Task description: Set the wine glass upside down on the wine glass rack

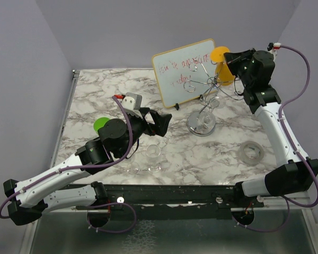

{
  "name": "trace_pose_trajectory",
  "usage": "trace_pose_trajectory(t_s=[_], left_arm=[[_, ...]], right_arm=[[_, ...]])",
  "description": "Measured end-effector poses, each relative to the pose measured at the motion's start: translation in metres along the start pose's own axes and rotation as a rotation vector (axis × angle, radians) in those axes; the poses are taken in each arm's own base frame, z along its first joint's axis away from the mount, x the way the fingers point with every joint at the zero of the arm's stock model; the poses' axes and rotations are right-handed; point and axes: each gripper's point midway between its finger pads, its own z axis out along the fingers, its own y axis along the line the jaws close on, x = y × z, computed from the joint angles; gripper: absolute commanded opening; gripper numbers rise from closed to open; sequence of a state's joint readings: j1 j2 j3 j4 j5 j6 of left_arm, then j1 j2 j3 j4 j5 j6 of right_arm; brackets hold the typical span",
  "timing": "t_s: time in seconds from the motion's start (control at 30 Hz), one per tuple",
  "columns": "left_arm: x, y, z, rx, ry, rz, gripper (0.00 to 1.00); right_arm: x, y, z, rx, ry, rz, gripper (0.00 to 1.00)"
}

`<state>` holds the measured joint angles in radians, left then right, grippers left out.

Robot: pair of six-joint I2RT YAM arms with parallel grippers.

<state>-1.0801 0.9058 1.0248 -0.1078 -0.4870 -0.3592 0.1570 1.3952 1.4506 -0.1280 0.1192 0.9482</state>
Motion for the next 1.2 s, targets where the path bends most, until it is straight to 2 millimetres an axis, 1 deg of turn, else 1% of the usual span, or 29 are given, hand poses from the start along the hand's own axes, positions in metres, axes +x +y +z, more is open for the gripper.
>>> trace_pose_trajectory(t_s=[0.13,0.27,0.43,0.53,0.6,0.63,0.77,0.9,1.0,1.2], left_arm=[[0.000,0.000,0.000,0.000,0.000,0.000,0.99],[0.000,0.000,0.000,0.000,0.001,0.001,0.99],[0.001,0.000,0.001,-0.001,0.003,0.002,0.99],[0.002,0.000,0.001,-0.002,0.004,0.003,0.99],[0.002,0.000,0.001,-0.002,0.004,0.003,0.99],[0.002,0.000,0.001,-0.002,0.005,0.003,0.99],[0.002,0.000,0.001,-0.002,0.006,0.004,0.99],[0.003,0.001,0.001,-0.004,0.009,0.006,0.99],[0.003,0.001,0.001,-0.004,0.010,0.007,0.99],[0.010,0.003,0.001,-0.012,0.035,0.021,0.99]], right_arm=[[-0.004,0.005,0.002,-0.027,-0.016,-0.022,0.01],[0.000,0.005,0.008,-0.042,-0.009,-0.045,0.01],[0.014,-0.002,0.020,-0.045,0.034,-0.070,0.01],[0.024,-0.006,0.025,-0.047,0.070,-0.079,0.04],[0.029,-0.007,0.026,-0.051,0.089,-0.080,0.09],[0.030,-0.007,0.025,-0.056,0.096,-0.081,0.14],[0.031,-0.005,0.025,-0.064,0.104,-0.083,0.29],[0.032,-0.007,0.024,-0.054,0.111,-0.085,0.40],[0.032,-0.007,0.023,-0.047,0.116,-0.086,0.46],[0.030,-0.010,0.015,-0.007,0.126,-0.089,0.52]])
